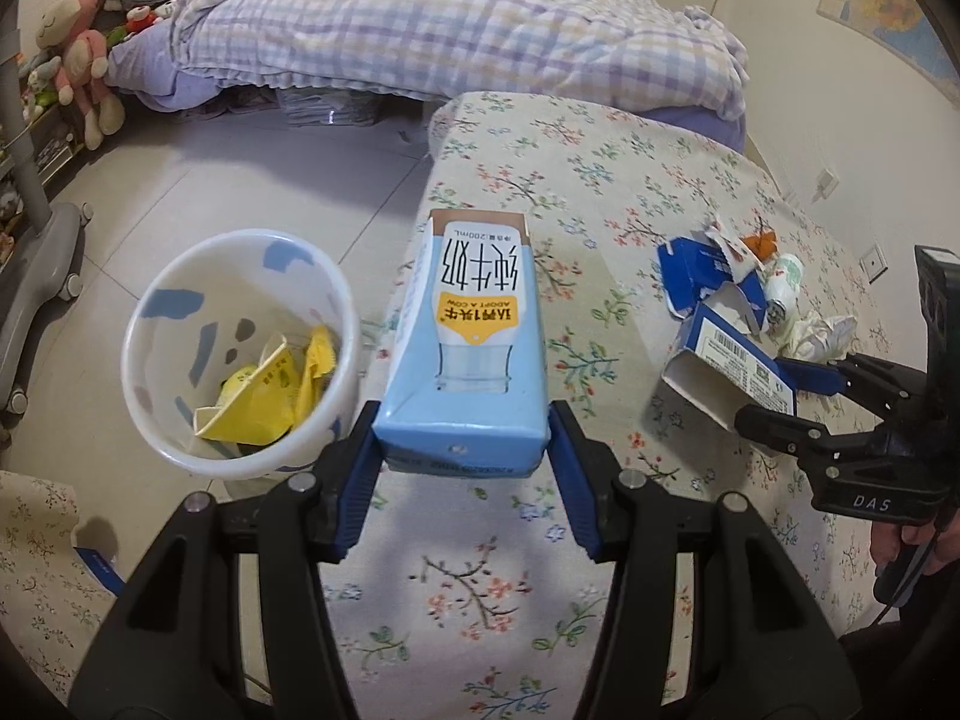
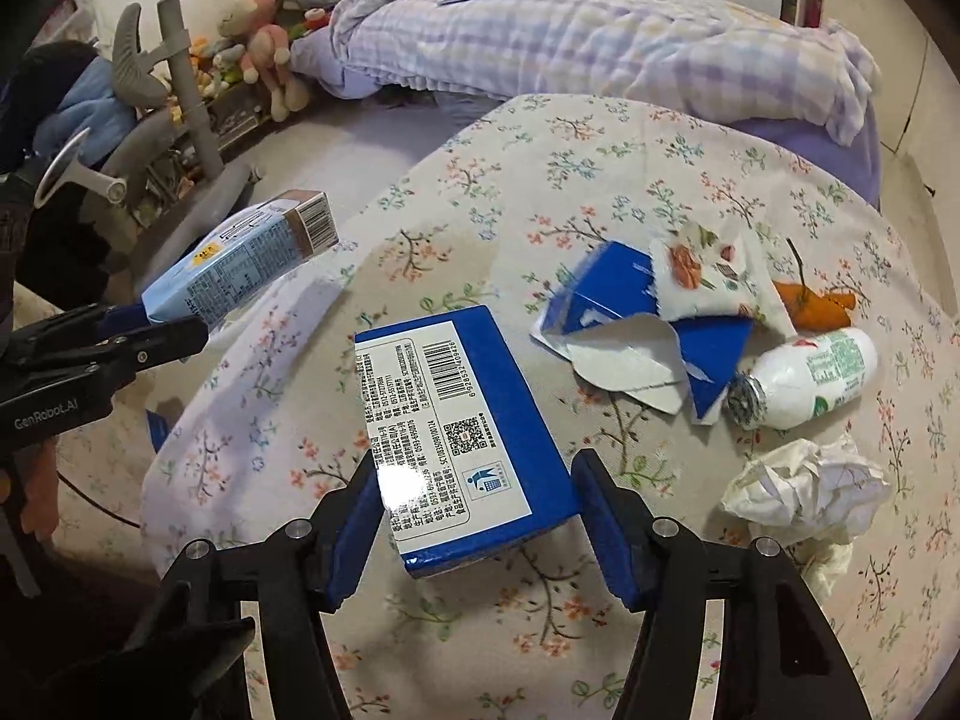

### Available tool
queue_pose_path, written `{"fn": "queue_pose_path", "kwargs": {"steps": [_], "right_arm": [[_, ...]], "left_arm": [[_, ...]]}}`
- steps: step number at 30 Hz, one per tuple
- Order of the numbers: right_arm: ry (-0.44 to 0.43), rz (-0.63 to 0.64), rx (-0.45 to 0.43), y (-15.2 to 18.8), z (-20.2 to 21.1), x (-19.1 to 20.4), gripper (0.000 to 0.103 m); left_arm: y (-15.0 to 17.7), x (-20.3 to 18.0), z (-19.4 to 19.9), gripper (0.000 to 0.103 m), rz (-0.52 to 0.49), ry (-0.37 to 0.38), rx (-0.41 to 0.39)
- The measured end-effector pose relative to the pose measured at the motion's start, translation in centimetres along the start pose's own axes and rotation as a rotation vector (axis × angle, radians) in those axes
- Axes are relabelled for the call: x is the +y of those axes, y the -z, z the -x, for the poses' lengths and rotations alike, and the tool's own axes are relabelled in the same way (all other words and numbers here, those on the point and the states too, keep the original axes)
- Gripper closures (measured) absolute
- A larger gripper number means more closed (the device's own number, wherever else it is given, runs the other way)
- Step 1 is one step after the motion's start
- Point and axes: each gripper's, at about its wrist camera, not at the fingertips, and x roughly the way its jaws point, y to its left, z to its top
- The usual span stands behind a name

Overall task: Collect trash
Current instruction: 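Carry both items over the basket and open the left tool, then the right tool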

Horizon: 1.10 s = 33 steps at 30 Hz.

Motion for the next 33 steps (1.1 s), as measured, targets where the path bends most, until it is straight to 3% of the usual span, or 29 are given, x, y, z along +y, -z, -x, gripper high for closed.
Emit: {"fn": "queue_pose_path", "kwargs": {"steps": [10,19,23,24,26,27,33], "right_arm": [[-0.057,0.003,-0.037,-3.0,-1.4,4.1,0.040],[-0.077,0.015,-0.005,-5.2,-5.5,8.1,0.040],[-0.083,0.008,-0.001,-5.9,-6.7,9.2,0.040],[-0.084,0.006,-0.002,-6.0,-6.8,9.5,0.040],[-0.088,0.003,-0.003,-6.2,-7.1,9.9,0.039],[-0.091,0.004,-0.003,-6.4,-7.3,10.2,0.040],[-0.094,0.016,-0.004,-7.0,-8.2,12.0,0.039]], "left_arm": [[0.4,6.6,0.5,0.047,0.125,-0.080,-0.002],[0.6,11.9,-1.6,0.047,0.224,-0.126,0.048],[0.4,13.0,-2.2,0.046,0.223,-0.144,0.022],[0.3,13.2,-2.3,0.044,0.224,-0.156,0.024],[0.3,13.9,-2.3,0.025,0.242,-0.183,0.024],[0.5,14.2,-2.0,0.021,0.254,-0.202,0.013],[1.1,16.2,-1.3,0.019,0.303,-0.239,0.025]]}}
